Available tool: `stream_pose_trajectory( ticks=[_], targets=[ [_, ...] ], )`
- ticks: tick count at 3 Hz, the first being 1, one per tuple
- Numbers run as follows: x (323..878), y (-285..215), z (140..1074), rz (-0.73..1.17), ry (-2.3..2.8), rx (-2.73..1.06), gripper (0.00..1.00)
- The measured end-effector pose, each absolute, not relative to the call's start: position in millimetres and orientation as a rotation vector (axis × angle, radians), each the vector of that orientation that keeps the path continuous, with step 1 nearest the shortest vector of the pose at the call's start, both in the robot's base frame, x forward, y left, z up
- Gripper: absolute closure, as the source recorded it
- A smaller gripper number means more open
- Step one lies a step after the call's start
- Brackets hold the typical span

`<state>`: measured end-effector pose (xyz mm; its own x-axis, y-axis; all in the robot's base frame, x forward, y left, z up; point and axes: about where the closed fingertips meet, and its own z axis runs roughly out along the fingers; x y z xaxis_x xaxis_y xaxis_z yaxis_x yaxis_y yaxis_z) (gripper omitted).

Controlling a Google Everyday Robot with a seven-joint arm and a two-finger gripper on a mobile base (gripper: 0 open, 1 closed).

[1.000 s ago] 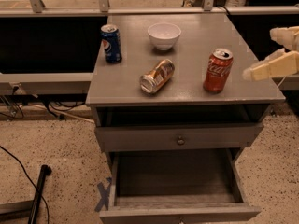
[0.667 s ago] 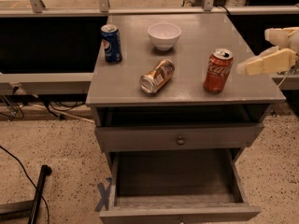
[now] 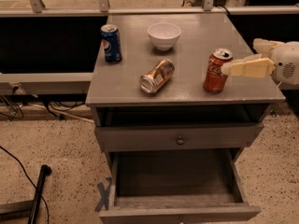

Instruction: Place coke can into middle drawer

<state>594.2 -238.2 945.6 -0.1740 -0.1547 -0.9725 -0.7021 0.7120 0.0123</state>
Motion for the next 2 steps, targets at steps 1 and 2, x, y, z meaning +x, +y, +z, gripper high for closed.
stream_pose_trajectory(
  ticks=[1, 2],
  targets=[
    [605, -230, 934, 0.569, 1.635, -0.646, 0.0],
    [618, -225, 928, 0.548, 1.577, -0.636, 0.0]
  ],
)
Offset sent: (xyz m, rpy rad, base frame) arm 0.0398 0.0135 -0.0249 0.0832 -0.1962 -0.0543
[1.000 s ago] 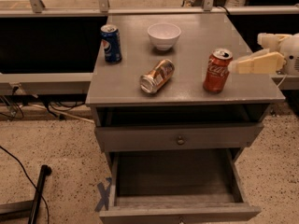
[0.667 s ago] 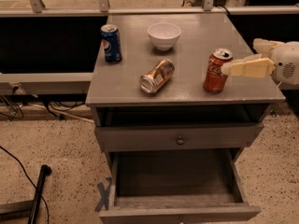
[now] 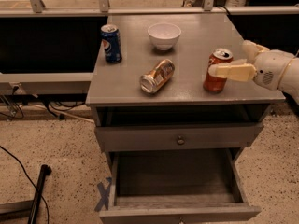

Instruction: Place coke can into middle drawer

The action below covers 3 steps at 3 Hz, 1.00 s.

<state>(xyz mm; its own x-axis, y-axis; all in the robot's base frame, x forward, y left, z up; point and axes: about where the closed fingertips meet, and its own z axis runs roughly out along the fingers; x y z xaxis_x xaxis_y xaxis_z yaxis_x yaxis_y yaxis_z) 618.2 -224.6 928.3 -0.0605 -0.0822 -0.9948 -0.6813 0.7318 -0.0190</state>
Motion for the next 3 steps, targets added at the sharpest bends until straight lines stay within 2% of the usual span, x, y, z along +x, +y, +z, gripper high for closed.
stream_pose_trajectory(
  ticks=[1, 3],
  targets=[
    [630, -220, 919, 0.532, 1.554, -0.627, 0.18],
    [635, -218, 893, 0.568, 1.571, -0.585, 0.65]
  ],
)
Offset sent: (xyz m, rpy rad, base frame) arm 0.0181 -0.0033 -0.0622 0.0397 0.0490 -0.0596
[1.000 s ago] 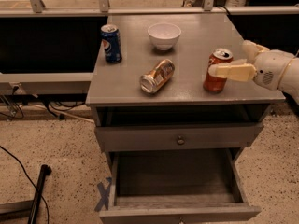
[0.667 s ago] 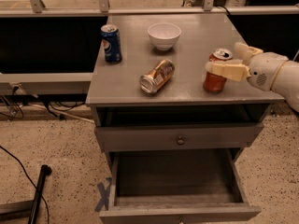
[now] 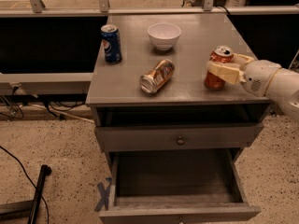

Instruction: Place coke can into middle drawer

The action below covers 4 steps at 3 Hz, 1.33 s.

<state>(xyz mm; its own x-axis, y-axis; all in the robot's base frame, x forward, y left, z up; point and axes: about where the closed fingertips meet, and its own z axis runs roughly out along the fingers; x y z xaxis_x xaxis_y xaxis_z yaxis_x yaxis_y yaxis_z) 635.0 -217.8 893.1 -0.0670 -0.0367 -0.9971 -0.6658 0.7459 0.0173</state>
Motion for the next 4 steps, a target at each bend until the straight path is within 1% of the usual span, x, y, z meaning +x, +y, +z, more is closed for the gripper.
stream_pose_trajectory(
  ticks=[1, 2, 3, 4],
  targets=[
    [626, -214, 911, 0.573, 1.561, -0.642, 0.96],
    [598, -216, 953, 0.638, 1.479, -0.702, 1.0],
    [549, -230, 959, 0.685, 1.506, -0.715, 1.0],
    [494, -249, 901, 0.738, 1.624, -0.715, 1.0]
  ],
)
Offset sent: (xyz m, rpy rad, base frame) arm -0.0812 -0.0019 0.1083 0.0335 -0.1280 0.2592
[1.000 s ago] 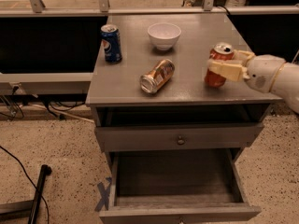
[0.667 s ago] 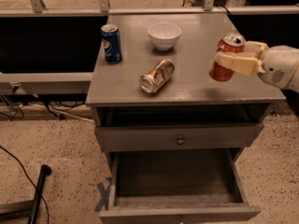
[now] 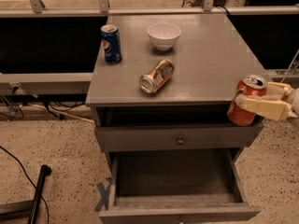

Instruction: Place coke can into middle drawer

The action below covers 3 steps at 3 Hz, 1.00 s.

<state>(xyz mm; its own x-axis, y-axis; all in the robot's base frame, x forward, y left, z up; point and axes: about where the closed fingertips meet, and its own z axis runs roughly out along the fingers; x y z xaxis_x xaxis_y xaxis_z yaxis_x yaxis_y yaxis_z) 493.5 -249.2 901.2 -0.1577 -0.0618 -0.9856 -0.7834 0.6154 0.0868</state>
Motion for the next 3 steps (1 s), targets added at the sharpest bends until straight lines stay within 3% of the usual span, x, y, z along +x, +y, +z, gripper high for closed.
stream_pose_trajectory(
  ticks=[1, 3],
  targets=[
    [494, -249, 901, 0.738, 1.624, -0.715, 1.0],
    [481, -296, 783, 0.713, 1.644, -0.758, 1.0]
  ],
)
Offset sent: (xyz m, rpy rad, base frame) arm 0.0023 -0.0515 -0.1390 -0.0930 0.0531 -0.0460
